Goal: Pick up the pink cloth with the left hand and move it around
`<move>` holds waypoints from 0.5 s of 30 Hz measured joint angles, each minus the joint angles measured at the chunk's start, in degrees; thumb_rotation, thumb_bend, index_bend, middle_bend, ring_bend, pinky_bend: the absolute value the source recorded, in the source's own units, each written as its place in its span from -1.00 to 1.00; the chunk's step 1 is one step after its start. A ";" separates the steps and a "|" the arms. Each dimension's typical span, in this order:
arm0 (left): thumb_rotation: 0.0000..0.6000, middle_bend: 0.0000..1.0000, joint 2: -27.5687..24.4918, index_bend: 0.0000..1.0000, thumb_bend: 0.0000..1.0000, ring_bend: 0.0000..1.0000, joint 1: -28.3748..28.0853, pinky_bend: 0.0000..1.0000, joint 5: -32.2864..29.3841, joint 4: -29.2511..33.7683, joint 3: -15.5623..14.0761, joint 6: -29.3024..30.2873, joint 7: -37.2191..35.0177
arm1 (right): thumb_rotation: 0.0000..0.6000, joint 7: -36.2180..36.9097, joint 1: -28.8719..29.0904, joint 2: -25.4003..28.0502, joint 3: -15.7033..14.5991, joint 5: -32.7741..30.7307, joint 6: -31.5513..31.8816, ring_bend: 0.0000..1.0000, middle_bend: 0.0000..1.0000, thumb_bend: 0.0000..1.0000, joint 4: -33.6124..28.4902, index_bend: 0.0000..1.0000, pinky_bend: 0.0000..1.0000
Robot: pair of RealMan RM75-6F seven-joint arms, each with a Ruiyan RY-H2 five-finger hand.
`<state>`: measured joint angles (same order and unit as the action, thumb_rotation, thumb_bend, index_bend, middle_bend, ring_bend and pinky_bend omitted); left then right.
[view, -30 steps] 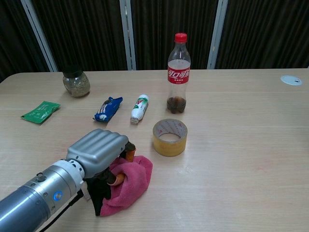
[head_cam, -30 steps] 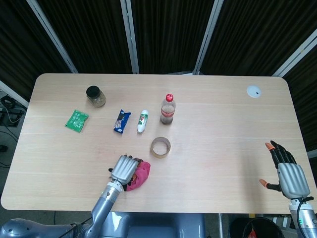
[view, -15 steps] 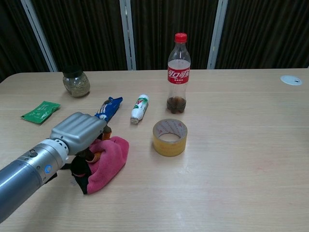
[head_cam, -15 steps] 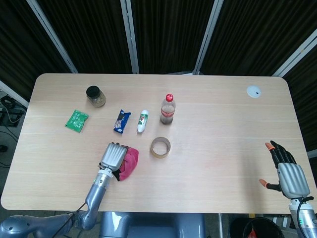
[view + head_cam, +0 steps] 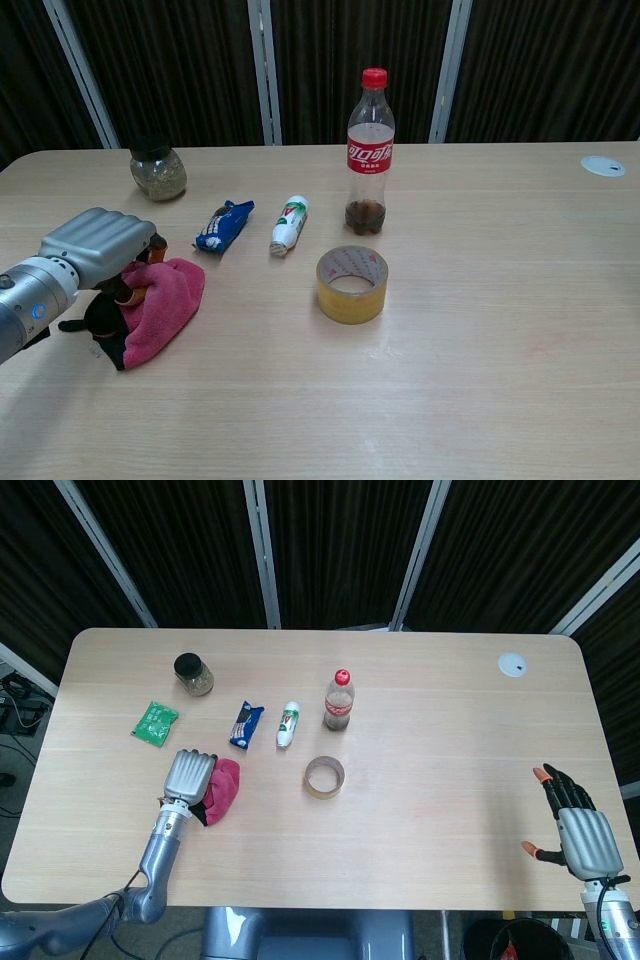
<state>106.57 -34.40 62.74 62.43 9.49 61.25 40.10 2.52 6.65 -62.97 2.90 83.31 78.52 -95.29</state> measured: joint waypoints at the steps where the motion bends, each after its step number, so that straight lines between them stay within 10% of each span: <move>1: 1.00 0.21 0.07 0.74 0.25 -0.02 -0.10 0.12 0.11 0.05 0.06 0.00 -0.18 | 1.00 -0.02 0.00 0.00 0.00 0.01 0.02 -1.00 -1.00 -0.99 0.01 -1.00 -0.75; 15: 1.00 0.20 7.04 0.74 0.24 -0.02 -4.27 0.12 2.60 0.97 0.55 -0.25 0.68 | 1.00 0.66 -0.04 0.14 0.15 -0.31 0.04 -1.00 -1.00 -0.99 0.15 -1.00 -0.75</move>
<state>113.61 -38.67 65.33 63.40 10.04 61.00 40.78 3.18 6.61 -62.84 3.05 83.00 78.55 -95.14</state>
